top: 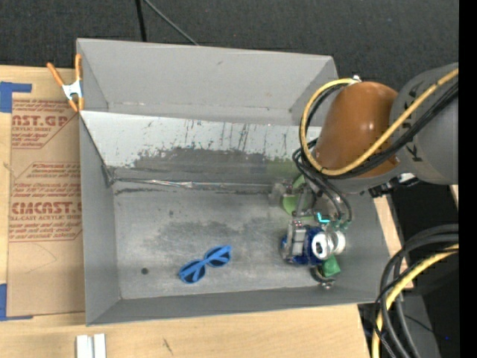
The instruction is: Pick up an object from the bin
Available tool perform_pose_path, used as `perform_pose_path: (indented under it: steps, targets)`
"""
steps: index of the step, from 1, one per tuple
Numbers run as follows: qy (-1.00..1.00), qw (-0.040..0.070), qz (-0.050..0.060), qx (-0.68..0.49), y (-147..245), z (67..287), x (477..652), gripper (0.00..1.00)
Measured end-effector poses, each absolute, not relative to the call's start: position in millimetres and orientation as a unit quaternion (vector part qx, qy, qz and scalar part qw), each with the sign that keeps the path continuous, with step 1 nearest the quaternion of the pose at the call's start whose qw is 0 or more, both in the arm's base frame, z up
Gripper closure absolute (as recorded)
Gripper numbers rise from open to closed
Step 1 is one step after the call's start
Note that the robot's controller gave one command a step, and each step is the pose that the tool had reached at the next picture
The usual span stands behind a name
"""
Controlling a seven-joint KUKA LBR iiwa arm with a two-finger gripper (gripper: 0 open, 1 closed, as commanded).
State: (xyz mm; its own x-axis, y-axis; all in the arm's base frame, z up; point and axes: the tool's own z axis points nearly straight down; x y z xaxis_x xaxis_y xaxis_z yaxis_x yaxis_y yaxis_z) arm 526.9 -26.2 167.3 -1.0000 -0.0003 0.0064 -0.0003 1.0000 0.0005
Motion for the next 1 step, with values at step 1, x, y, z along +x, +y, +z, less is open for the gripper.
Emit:
perform_pose_path:
  steps: [1]
  targets:
    - [-0.987, 0.002, 0.000, 0.159, -80.8, 105.9, 534.2, 0.00]
